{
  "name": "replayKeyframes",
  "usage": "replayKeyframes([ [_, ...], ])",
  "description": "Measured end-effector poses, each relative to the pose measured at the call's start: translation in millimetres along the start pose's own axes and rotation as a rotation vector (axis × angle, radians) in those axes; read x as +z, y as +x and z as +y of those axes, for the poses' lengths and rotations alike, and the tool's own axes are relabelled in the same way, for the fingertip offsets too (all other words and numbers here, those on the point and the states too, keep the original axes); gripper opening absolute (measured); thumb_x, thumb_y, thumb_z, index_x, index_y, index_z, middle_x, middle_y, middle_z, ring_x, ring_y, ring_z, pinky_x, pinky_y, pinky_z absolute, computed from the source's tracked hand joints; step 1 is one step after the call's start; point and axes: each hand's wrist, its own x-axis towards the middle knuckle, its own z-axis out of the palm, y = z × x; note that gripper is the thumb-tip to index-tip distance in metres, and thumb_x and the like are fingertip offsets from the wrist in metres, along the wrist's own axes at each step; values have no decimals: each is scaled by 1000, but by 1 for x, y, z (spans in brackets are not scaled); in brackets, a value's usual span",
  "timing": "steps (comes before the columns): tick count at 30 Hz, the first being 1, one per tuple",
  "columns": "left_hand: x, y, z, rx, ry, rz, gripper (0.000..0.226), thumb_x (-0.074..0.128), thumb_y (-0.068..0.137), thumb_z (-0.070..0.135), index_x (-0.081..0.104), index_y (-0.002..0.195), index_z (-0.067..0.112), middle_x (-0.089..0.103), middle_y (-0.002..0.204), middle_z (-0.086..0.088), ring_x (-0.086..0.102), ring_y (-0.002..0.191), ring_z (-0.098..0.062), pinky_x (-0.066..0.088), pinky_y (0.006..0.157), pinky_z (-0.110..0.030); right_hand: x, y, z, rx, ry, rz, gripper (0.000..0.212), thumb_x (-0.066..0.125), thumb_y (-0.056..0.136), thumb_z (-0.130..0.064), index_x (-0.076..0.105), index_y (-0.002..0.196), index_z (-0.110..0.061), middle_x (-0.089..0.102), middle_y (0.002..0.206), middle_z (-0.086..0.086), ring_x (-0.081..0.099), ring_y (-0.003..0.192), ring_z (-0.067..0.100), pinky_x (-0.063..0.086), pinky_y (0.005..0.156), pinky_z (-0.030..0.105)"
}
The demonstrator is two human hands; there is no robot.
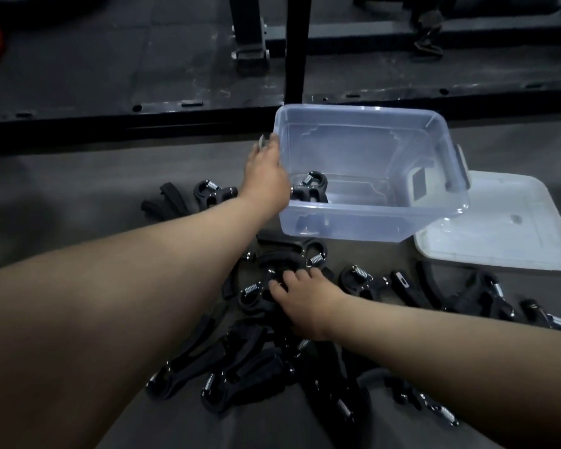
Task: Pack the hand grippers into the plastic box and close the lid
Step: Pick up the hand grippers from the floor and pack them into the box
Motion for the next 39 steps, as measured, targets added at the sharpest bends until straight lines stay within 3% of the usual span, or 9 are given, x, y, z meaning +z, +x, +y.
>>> replayKeyframes([
  [3,1,0,-3,16,-16,3,57,30,98,7,16,153,9,21,159,-10,11,147,-26,7,118,-30,-26,-7,2,73,278,-90,74,59,87,-38,20,150,-26,42,133,18,50,116,39,41,99,47],
  [8,3,4,-7,16,-21,13,55,28,99,10,18,153,11,23,158,-9,11,147,-27,11,117,-31,-82,-43,56,151,1519,-259,47,53,83,-15,55,129,-12,67,91,2,63,79,19,51,68,28],
  [11,4,6,-8,19,-33,-8,55,29,99,10,18,153,12,22,158,-9,11,147,-27,11,118,-32,-94,-74,108,-17,1961,-404,56,50,75,-12,50,128,6,56,126,35,50,115,47,38,103,54],
  [15,0,3,-7,35,-65,-16,52,29,100,10,20,152,11,21,159,-9,11,147,-27,9,117,-29,-111,-103,155,-116,2158,-282,39,65,73,-1,62,112,-1,62,119,31,64,104,44,53,87,48],
  [18,0,2,-3,7,-93,21,52,31,98,8,26,150,12,27,156,-12,15,146,-27,15,116,-31,-121,-95,173,213,2132,71,39,73,73,-18,68,106,0,71,108,21,74,90,29,61,67,37],
  [21,2,5,4,-44,-62,63,52,37,92,6,37,144,11,42,143,-16,31,137,-32,32,110,-42,-120,-66,189,503,2076,173,22,52,95,-16,65,106,-1,72,100,18,74,85,24,60,77,41],
  [24,2,12,7,-87,-50,89,50,40,85,8,47,134,13,55,123,-14,47,118,-34,43,98,-46,-101,-32,201,694,2050,159,19,49,99,-11,61,110,-2,67,91,15,71,72,21,63,64,39],
  [29,10,12,7,-85,-97,121,49,40,92,8,38,141,11,48,138,-10,40,128,-30,32,109,-39,-69,12,213,894,1697,135,13,54,94,-10,61,104,-4,70,85,12,74,75,25,60,67,38],
  [39,14,9,3,-22,-87,169,53,36,93,2,33,146,11,42,145,-8,32,136,-27,28,110,-36,-48,39,226,902,1372,-146,20,48,98,-12,67,93,-5,69,85,11,65,77,27,51,70,35],
])
